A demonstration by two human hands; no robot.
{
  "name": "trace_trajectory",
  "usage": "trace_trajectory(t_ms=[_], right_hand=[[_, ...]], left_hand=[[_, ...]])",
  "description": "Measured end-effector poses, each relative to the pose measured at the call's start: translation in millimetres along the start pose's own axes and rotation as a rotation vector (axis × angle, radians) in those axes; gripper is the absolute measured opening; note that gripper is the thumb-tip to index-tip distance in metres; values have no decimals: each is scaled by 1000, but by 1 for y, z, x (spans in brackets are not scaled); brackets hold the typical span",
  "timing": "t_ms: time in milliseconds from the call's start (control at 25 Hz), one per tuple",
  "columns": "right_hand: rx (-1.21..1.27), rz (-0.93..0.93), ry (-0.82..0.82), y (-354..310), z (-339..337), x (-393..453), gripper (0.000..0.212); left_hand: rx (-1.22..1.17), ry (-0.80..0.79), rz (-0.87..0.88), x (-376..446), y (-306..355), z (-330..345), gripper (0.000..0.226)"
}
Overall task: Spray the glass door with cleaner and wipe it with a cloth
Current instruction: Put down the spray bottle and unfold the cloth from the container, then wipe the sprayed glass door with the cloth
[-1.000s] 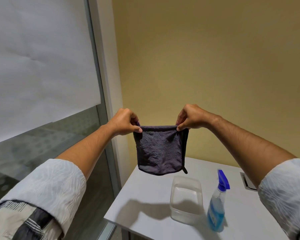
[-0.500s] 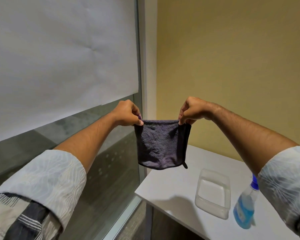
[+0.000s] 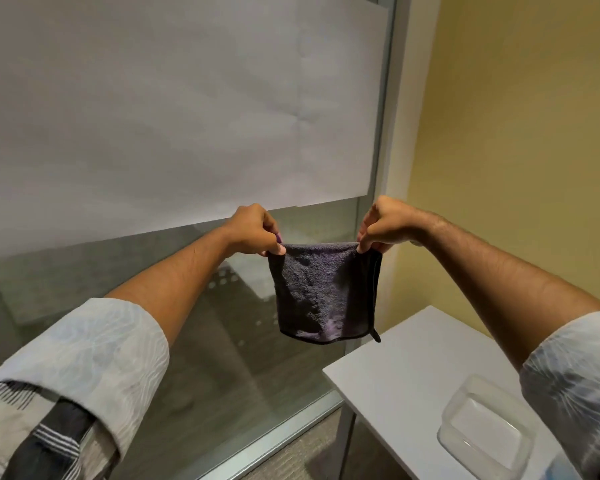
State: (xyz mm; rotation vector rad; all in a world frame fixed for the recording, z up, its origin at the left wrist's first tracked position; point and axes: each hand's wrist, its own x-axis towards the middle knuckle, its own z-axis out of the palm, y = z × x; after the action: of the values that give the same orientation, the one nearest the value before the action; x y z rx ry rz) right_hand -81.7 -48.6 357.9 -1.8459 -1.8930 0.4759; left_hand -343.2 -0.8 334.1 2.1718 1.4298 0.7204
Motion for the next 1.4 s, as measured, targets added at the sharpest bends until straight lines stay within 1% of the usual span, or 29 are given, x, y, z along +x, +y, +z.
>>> trace_trajectory(t_ms=[160, 240, 400, 480, 600, 680, 840, 920, 960, 1080, 1200, 1400], right_hand=[[3, -120, -59, -42, 29, -9, 10], [13, -180, -105, -70, 47, -16, 11], [48, -294, -183, -130, 84, -34, 11], [65, -350, -216, -161, 103, -44, 11], [77, -433, -288, -215, 132, -62, 13], [77, -487, -331, -253, 152, -77, 15], [78, -584, -402, -338, 202, -113, 14], [84, -627, -439, -381, 229, -135, 13], [85, -647, -451, -401, 243, -146, 13], [124, -695, -473, -462, 281, -178, 7], [158, -762, -485, -518, 310, -206, 7], [162, -842, -470, -604, 342, -237, 6]], left_hand=[[10, 67, -159, -62, -21, -26, 13], [14, 121, -235, -98, -32, -42, 9], [53, 214, -356, -165, -58, -79, 6], [92, 257, -407, -199, -71, -99, 8], [131, 319, -482, -256, -90, -131, 7], [116, 353, -535, -295, -103, -154, 5], [112, 394, -666, -382, -133, -203, 9], [141, 410, -717, -428, -150, -230, 6], [156, 421, -734, -449, -158, -243, 4], [200, 489, -775, -512, -185, -284, 8], [245, 549, -787, -567, -206, -319, 5], [293, 677, -797, -636, -240, -375, 7]])
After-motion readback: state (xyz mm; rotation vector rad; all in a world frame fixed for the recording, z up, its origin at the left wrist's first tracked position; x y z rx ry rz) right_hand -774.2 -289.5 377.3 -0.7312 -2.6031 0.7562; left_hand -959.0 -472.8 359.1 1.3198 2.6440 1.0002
